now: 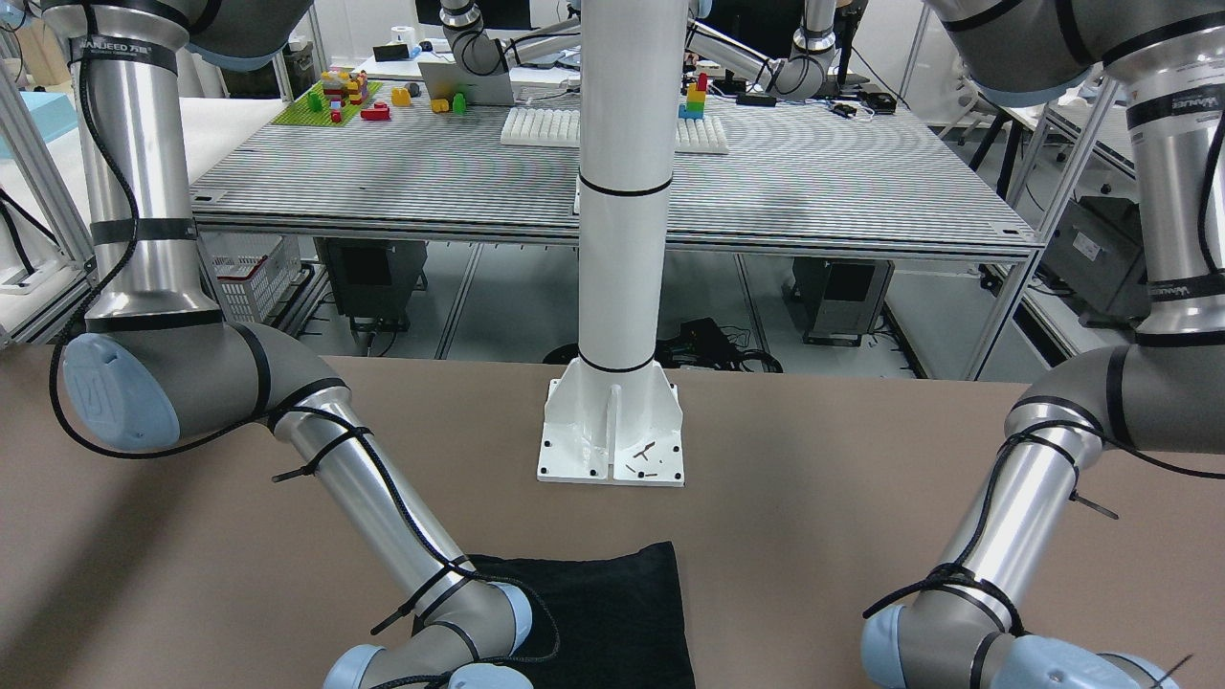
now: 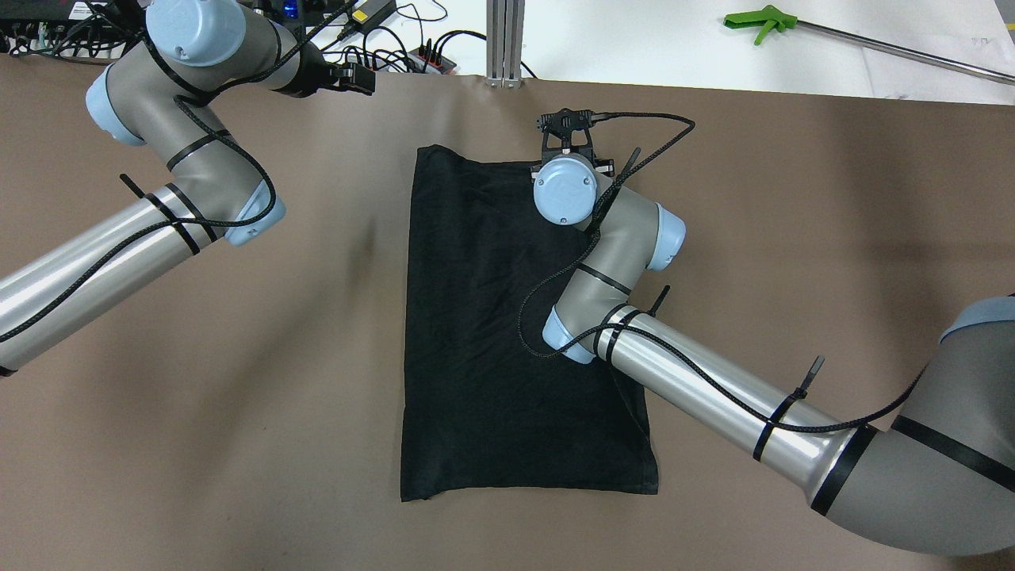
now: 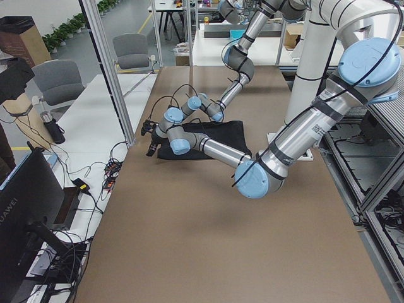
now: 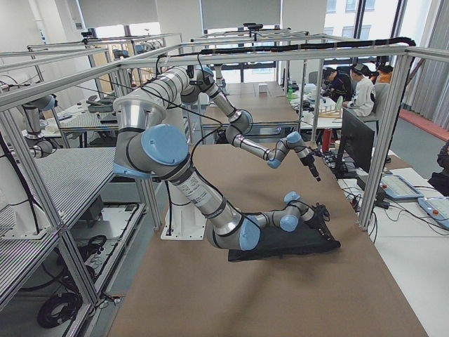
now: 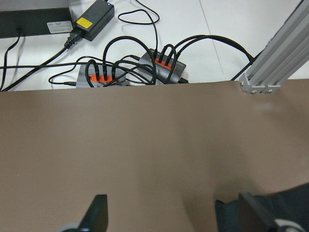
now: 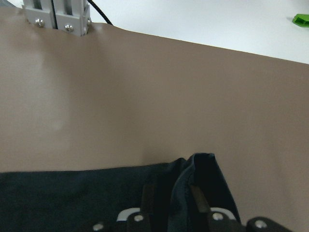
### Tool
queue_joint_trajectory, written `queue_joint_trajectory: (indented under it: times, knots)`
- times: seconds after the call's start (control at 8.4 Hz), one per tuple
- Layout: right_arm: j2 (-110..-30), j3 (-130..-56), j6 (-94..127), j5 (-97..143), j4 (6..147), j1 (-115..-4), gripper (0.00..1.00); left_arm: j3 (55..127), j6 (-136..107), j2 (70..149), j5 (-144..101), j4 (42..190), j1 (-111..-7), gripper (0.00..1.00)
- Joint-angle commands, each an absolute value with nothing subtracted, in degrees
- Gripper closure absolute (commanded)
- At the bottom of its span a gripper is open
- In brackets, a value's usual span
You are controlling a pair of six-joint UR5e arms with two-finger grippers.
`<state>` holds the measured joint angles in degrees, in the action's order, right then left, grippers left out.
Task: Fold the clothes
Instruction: 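Grasp the shirt's far corner with the right gripper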
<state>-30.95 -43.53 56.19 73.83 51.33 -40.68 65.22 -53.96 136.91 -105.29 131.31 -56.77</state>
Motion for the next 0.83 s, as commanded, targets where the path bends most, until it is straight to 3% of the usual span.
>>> queue_joint_trajectory:
  times: [0.0, 0.71]
  knots:
    - [-30.94, -43.33, 56.16, 73.83, 51.33, -40.61, 1.0, 65.13, -54.05, 137.28, -105.21, 131.31, -56.78, 0.05]
    - [-31.37, -43.68, 54.58, 75.14, 51.33, -42.27, 1.0, 63.9, -54.58, 138.6, -105.29, 131.13, -56.78, 0.06]
